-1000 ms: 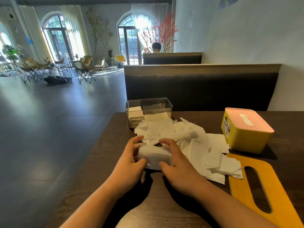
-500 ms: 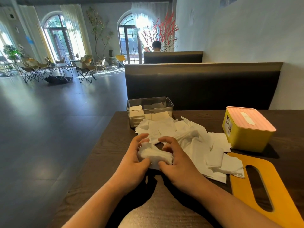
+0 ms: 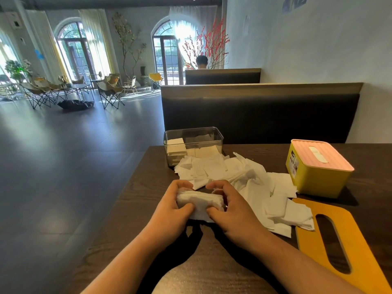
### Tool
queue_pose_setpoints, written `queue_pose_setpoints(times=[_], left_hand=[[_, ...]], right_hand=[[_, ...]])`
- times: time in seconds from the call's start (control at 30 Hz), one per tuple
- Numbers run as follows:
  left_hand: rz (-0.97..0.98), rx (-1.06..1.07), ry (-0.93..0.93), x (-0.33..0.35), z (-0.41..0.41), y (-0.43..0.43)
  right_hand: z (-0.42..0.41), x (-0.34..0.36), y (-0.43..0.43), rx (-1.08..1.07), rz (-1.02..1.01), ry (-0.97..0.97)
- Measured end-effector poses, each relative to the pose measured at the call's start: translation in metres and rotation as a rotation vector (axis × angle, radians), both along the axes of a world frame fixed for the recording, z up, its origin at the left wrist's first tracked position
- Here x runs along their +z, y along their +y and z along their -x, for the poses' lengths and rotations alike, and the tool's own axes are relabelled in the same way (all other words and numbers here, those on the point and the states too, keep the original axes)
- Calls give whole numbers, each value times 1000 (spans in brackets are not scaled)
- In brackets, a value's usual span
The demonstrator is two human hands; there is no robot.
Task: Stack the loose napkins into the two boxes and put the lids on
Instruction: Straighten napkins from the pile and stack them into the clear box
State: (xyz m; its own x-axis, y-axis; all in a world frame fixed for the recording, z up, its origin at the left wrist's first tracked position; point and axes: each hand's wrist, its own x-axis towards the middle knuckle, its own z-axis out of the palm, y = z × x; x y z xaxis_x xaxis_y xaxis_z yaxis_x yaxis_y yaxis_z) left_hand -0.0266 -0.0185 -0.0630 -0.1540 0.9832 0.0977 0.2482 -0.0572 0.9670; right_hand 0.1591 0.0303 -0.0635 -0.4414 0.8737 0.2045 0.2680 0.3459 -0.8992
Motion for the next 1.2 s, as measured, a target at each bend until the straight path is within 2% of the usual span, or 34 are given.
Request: queue_pose_setpoints(times=[0.17, 0.3, 0.43, 0.53, 0.67, 0.73, 0.9, 1.2], left_hand=[[15, -86, -38, -4, 2, 4], [14, -48, 118, -3, -1, 2], [-13, 20, 148, -4, -3, 1], [-25, 29, 81, -4, 1, 2], [-6, -51, -86, -4, 5, 3], [18, -91, -111, -6, 6, 4], [10, -95, 1, -2, 3, 3], [76, -133, 65, 30, 22, -7]], right_hand=[[1, 0, -3, 85, 50, -143], [0, 0, 0, 0, 44, -117], [-4, -3, 1, -39, 71, -87], [-6, -2, 3, -25, 84, -121], [-5, -3, 4, 35, 99, -132], [-5, -3, 3, 54, 94, -159], [-8, 3, -3, 95, 84, -229], [-7, 46, 7, 106, 43, -260]])
